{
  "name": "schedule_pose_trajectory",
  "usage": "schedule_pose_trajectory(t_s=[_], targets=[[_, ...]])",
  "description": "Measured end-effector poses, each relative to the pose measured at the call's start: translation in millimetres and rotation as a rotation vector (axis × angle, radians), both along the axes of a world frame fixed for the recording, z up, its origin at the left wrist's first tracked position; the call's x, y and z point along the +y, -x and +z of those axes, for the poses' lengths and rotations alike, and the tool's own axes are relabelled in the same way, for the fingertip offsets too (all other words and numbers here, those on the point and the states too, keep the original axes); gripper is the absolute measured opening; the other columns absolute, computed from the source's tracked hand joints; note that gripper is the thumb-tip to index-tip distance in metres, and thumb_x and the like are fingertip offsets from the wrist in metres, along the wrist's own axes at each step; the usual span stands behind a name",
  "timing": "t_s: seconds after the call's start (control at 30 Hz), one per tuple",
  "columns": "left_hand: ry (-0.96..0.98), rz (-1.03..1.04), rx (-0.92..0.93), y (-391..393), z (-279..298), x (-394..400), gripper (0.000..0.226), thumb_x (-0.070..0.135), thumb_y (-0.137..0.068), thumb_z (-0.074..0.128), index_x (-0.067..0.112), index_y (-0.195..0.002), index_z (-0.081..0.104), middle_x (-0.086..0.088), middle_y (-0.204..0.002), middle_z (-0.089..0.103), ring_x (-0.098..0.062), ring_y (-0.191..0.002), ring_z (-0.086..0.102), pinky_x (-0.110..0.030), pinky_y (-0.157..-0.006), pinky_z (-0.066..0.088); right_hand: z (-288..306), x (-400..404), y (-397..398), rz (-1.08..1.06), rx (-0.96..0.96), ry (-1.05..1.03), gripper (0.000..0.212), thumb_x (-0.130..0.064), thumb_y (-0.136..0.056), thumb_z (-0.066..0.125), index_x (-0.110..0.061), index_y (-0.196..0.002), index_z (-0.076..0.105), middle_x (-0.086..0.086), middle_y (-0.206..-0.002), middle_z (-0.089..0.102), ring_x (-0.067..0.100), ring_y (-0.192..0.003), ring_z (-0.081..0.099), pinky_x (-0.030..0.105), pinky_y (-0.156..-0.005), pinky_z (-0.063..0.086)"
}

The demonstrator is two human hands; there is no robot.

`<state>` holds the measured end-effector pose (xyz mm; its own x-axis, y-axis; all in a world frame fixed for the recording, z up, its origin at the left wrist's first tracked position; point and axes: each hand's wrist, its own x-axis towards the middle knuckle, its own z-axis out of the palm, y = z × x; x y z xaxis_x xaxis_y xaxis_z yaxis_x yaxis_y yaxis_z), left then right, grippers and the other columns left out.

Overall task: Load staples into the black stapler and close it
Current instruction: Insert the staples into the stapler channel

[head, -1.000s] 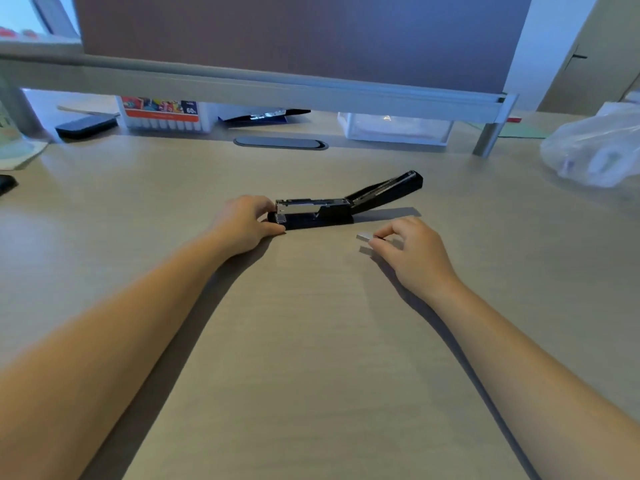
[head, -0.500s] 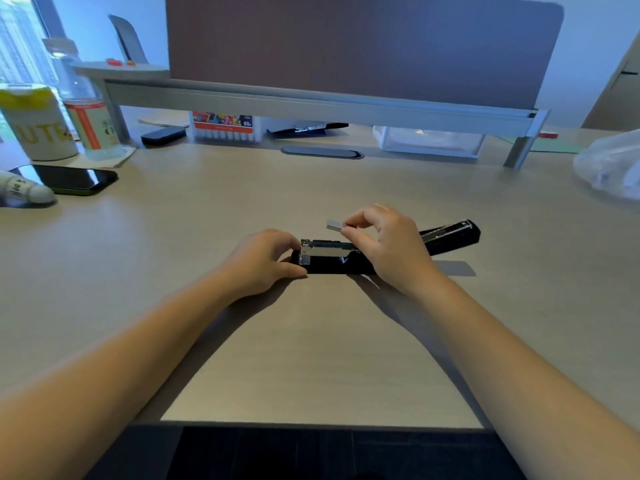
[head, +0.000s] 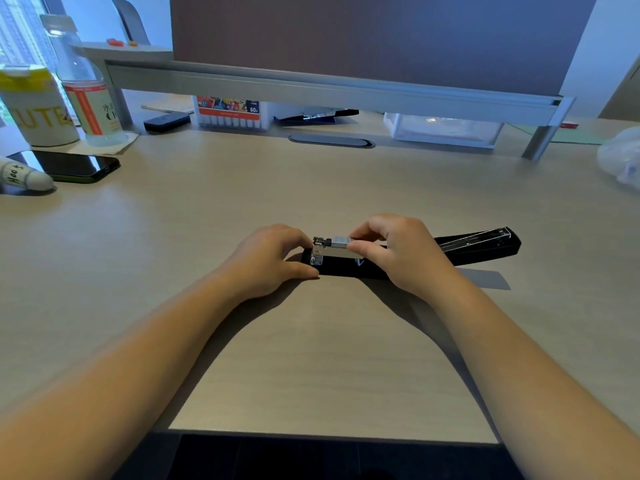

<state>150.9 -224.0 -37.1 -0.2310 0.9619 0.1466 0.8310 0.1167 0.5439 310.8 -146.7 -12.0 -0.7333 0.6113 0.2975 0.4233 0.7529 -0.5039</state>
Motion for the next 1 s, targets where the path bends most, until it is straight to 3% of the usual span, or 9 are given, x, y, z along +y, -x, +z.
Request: schedule_pose_trajectory(t_s=[0.23,0.4,0.5,0.6,0.8,1.0], targets=[[-0.001,0.002,-0.004,-0.9,0.7,-1.0,0.037,0.025,-0.072,0.066,0.014,-0.106,0.058,-0.008,-0.114,0.06,-0.023,-0.108,0.05,-0.034,-0.091,0.037,2.6,0.7,0.8,-0.006,-0.023,0.028,0.017,-0.02,-0.083,0.057,-0.01,-0.095,0.064,0.011,-0.099,0.068,0.024,-0.09,0.058,0.037,-0.083,0.046],[0.008,0.0,-0.001,-0.6,1.1,-0.2,0.037,0.026,-0.072,0.066,0.014,-0.106,0.058,-0.008,-0.115,0.06,-0.023,-0.109,0.049,-0.033,-0.091,0.036,0.8,0.6,-2.1,-0.002,-0.059,-0.012,0.028,-0.023,-0.08,0.061,-0.012,-0.106,0.059,0.008,-0.108,0.065,0.02,-0.096,0.057,0.034,-0.085,0.045],[0.006,0.002,-0.006,-0.7,0.9,-0.9,0.037,0.025,-0.072,0.067,0.013,-0.106,0.059,-0.009,-0.115,0.06,-0.024,-0.109,0.049,-0.035,-0.093,0.037,0.7,0.7,-7.9,-0.035,-0.047,-0.079,0.018,-0.024,-0.079,0.061,-0.013,-0.093,0.061,0.003,-0.094,0.058,0.017,-0.088,0.051,0.032,-0.075,0.04],[0.0,0.008,-0.025,-0.9,0.9,-1.1,0.037,0.025,-0.072,0.067,0.013,-0.106,0.059,-0.008,-0.115,0.059,-0.024,-0.11,0.049,-0.035,-0.094,0.037,0.4,-0.8,-11.2,-0.026,-0.093,-0.084,0.013,-0.026,-0.08,0.06,-0.014,-0.085,0.062,-0.001,-0.088,0.053,0.021,-0.089,0.051,0.037,-0.077,0.043],[-0.005,0.011,-0.025,-1.5,0.4,-1.1,0.036,0.025,-0.072,0.066,0.014,-0.106,0.059,-0.007,-0.114,0.059,-0.022,-0.109,0.049,-0.033,-0.091,0.036,0.9,-4.3,-6.1,0.012,-0.114,-0.056,0.019,-0.025,-0.082,0.057,-0.017,-0.098,0.062,0.007,-0.105,0.06,0.023,-0.096,0.051,0.042,-0.086,0.045],[-0.009,0.026,-0.004,-1.7,-0.5,-0.2,0.037,0.026,-0.072,0.066,0.014,-0.106,0.059,-0.008,-0.114,0.058,-0.022,-0.108,0.047,-0.03,-0.087,0.034,-0.2,-4.7,-1.2,0.04,-0.094,-0.043,0.022,-0.023,-0.082,0.057,-0.017,-0.104,0.06,0.008,-0.108,0.059,0.024,-0.099,0.051,0.039,-0.087,0.043]])
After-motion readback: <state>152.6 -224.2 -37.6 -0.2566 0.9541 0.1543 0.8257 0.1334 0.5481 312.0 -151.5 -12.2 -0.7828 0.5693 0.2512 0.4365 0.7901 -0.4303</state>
